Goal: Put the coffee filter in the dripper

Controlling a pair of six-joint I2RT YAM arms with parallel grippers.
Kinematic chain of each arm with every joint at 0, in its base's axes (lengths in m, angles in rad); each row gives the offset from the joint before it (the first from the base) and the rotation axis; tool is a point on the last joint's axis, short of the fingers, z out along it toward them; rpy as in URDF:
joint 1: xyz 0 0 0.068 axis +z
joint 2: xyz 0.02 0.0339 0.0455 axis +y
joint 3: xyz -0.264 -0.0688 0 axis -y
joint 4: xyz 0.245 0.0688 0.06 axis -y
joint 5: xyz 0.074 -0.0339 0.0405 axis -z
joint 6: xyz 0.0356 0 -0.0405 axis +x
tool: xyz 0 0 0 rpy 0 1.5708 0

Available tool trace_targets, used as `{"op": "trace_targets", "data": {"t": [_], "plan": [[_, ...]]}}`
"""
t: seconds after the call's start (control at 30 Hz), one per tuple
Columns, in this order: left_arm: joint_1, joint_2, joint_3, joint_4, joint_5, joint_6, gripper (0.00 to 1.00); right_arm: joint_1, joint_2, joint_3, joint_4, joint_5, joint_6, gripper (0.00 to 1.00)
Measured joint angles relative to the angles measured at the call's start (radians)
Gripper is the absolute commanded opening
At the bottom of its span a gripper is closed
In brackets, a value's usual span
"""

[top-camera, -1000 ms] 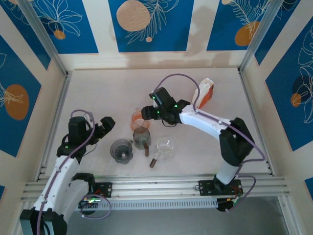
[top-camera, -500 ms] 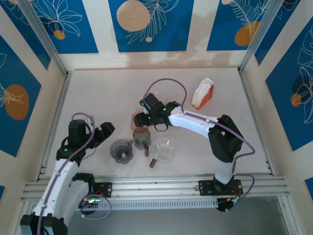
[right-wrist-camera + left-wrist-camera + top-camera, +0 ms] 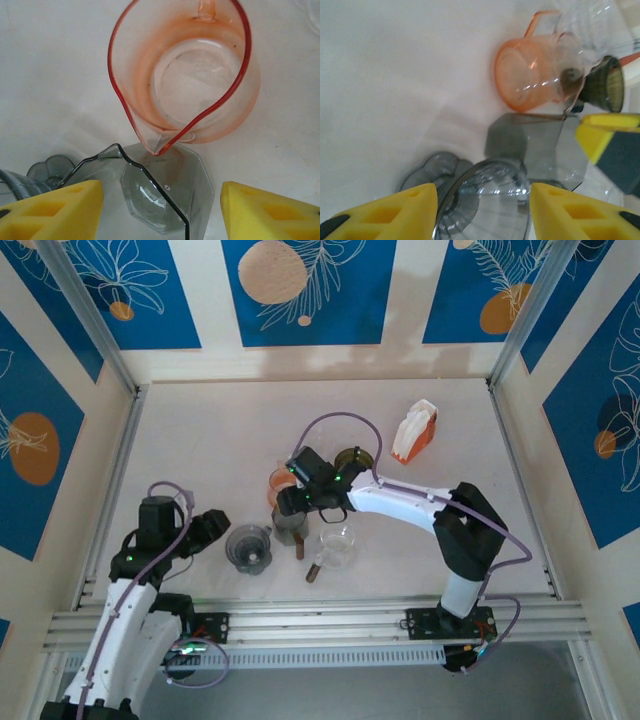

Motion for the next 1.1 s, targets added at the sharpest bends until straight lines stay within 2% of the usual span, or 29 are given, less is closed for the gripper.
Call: {"op": "trace_targets", "data": {"t": [0.13, 0.33, 0.57, 0.8, 1.1], "plan": [[-0.107, 0.013, 0.002, -0.056, -0.077, -0.001, 0.52, 0.0, -0.01, -0.001, 0.003, 0.011, 0.0, 0.64], [-0.221, 0.09, 0.006, -0.09, -0.196, -0.012, 0.38, 0.001, -0.01, -0.005, 0.003, 0.017, 0.0, 0.64], [-0.251, 0.126, 0.001, -0.082, -0.243, -0.034, 0.24, 0.002, -0.011, -0.021, 0.003, 0.02, 0.001, 0.64], [-0.266, 0.143, -0.011, -0.056, -0.242, -0.043, 0.16, 0.003, -0.036, -0.054, 0.003, 0.037, 0.004, 0.64], [-0.279, 0.169, -0.011, -0.024, -0.241, -0.05, 0.16, 0.037, -0.195, -0.139, -0.01, 0.061, 0.008, 0.64]]}}
